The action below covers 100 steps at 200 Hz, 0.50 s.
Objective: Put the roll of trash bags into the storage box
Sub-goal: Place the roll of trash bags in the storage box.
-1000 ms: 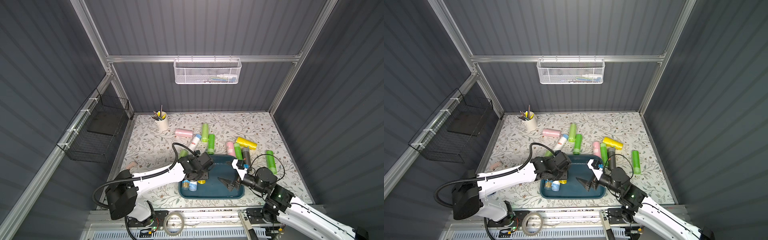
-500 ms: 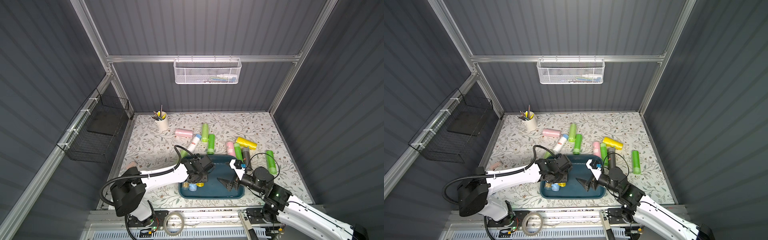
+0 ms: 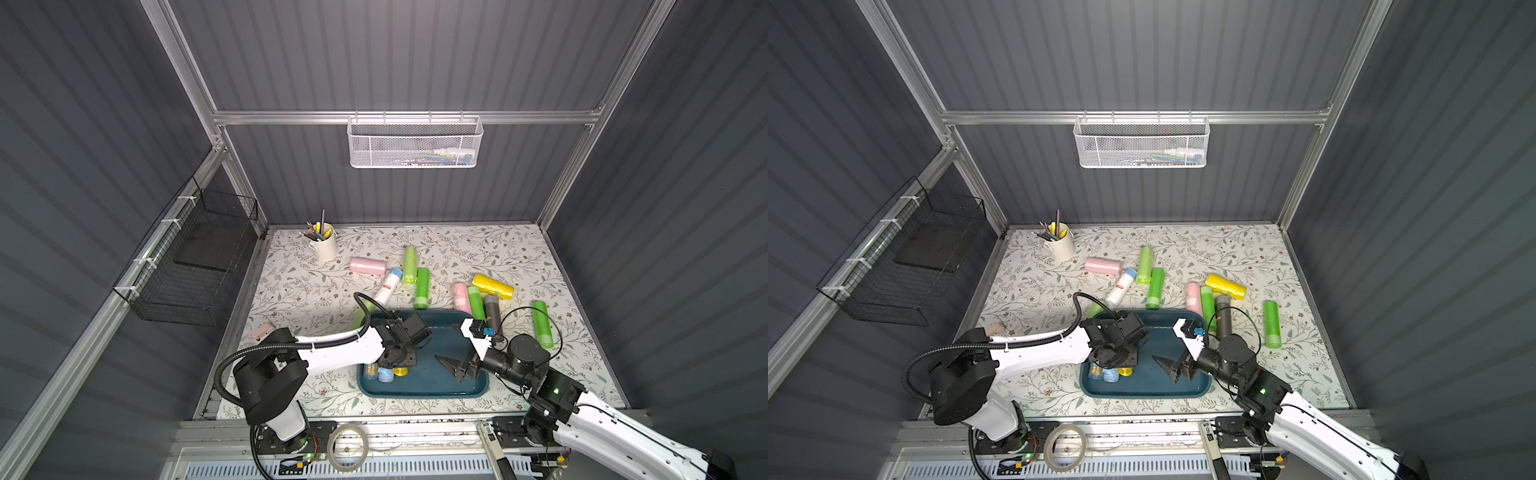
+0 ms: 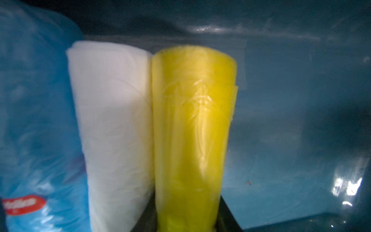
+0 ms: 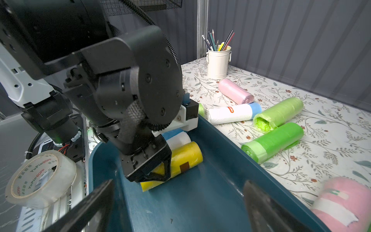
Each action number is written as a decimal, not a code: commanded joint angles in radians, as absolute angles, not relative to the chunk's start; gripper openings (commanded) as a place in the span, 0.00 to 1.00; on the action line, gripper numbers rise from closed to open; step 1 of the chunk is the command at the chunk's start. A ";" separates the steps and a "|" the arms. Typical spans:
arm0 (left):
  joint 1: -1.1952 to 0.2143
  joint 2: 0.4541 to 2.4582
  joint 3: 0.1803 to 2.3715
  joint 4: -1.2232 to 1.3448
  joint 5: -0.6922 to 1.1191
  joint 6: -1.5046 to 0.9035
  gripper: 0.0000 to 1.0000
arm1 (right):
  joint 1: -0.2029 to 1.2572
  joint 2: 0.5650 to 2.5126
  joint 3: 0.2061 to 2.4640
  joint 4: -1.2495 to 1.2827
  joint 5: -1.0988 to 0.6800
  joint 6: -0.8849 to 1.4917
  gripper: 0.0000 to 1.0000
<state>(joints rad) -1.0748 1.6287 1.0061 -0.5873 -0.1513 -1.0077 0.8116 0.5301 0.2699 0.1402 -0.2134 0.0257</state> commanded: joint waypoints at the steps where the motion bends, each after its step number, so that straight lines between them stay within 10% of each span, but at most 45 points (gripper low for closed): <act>1: -1.079 1.652 1.031 -0.577 -0.140 -1.029 0.35 | 0.815 0.522 0.270 0.138 -0.212 0.035 0.99; 100: -1.081 1.676 1.054 -0.596 -0.139 -1.039 0.36 | 0.815 0.517 0.272 0.137 -0.218 0.035 0.99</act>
